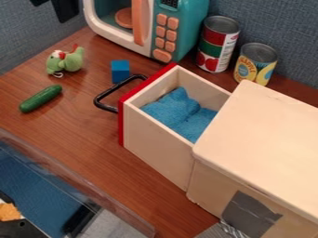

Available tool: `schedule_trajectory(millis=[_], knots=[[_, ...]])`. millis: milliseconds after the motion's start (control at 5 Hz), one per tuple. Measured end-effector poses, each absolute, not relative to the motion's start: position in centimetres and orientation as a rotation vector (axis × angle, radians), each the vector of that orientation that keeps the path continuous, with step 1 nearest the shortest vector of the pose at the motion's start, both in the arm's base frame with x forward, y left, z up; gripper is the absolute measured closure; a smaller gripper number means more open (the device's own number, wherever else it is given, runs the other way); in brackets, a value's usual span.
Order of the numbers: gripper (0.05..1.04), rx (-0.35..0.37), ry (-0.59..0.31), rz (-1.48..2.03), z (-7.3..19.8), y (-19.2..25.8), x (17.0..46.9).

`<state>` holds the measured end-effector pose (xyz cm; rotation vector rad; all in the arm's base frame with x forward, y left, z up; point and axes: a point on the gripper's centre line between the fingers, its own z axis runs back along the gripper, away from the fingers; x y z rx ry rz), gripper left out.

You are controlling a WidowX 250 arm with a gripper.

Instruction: Put the bear inside the drawer

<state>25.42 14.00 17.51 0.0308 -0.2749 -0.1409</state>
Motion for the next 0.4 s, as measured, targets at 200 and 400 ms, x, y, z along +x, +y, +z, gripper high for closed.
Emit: schedule_trajectory(millis=[200, 400], knots=[[0.083, 0.015, -0.257, -0.142, 16.7, 14.0, 25.5], [0.083, 0.046, -0.304, -0.143, 15.1, 17.1, 26.0]])
